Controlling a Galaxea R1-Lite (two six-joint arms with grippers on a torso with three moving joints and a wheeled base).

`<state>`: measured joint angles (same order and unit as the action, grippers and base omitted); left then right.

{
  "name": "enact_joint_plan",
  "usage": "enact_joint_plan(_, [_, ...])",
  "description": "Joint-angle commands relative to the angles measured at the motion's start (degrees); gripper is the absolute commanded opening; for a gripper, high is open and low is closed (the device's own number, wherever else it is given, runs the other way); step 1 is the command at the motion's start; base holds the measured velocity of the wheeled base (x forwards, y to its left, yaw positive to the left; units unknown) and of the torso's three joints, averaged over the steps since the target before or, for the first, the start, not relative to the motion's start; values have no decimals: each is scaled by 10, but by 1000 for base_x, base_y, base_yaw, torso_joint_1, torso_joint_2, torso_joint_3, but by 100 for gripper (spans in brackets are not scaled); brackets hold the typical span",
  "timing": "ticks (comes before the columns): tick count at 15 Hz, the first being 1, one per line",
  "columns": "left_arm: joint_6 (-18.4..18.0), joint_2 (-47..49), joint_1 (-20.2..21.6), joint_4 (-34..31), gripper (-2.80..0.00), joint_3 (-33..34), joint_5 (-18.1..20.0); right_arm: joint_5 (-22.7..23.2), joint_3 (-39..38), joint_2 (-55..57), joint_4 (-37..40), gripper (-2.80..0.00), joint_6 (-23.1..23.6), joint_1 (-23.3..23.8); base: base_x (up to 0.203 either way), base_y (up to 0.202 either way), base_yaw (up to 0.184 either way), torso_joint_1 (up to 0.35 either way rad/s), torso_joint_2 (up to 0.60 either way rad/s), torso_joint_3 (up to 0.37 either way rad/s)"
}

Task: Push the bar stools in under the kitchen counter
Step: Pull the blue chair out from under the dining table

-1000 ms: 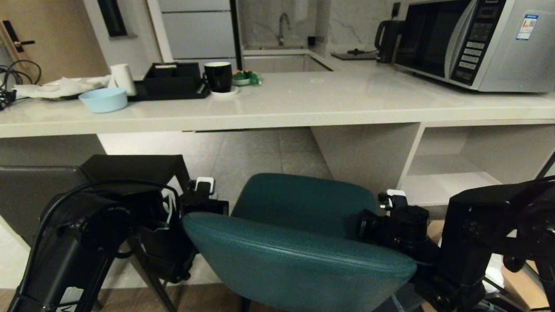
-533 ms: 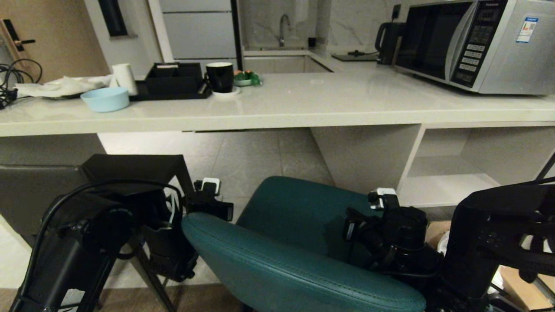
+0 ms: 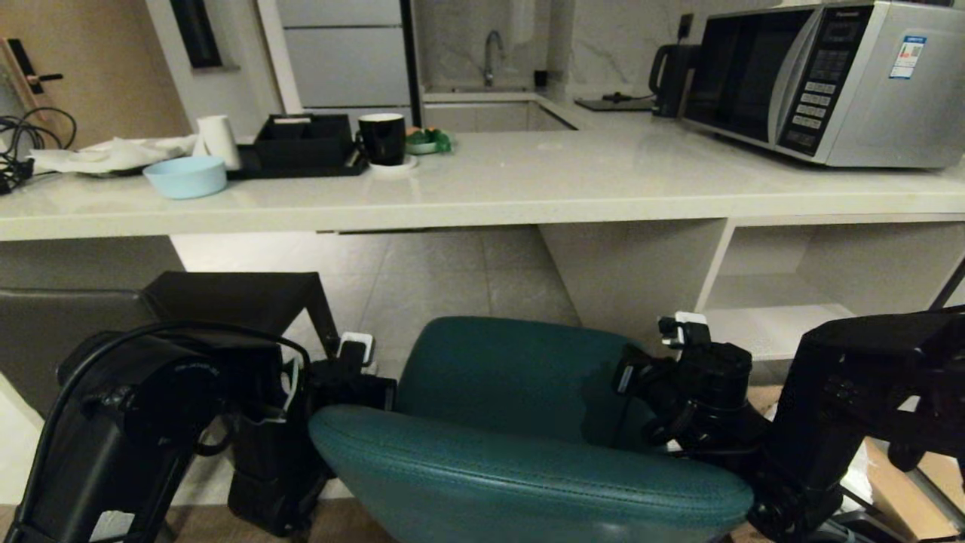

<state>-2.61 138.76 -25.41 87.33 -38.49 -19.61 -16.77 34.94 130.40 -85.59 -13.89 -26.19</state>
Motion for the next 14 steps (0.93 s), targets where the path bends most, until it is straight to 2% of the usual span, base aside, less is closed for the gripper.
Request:
enact_joint_plan(1, [1,-17,-16,3,-280,51,-1,0,26,19,13,-280,-1,5,0,0,0,0,0,0])
enact_joint_plan(4, [8,-39,-21,3,-280,93,-4,-1,55,27,35,-280,-1,8,0,0,0,0,0,0])
enact_joint_plan(6, [17,-42,-27,3,-280,96,-17,-1,64,30,43,-280,-1,7,0,0,0,0,0,0])
enact_joint_plan(10, [18,-30,-28,3,-280,88,-18,-2,60,32,42,-280,-2,6,0,0,0,0,0,0])
enact_joint_plan(14, [18,-25,-33,3,-280,84,-20,-2,63,36,41,-280,-3,9,-173,0,-1,8,0,3])
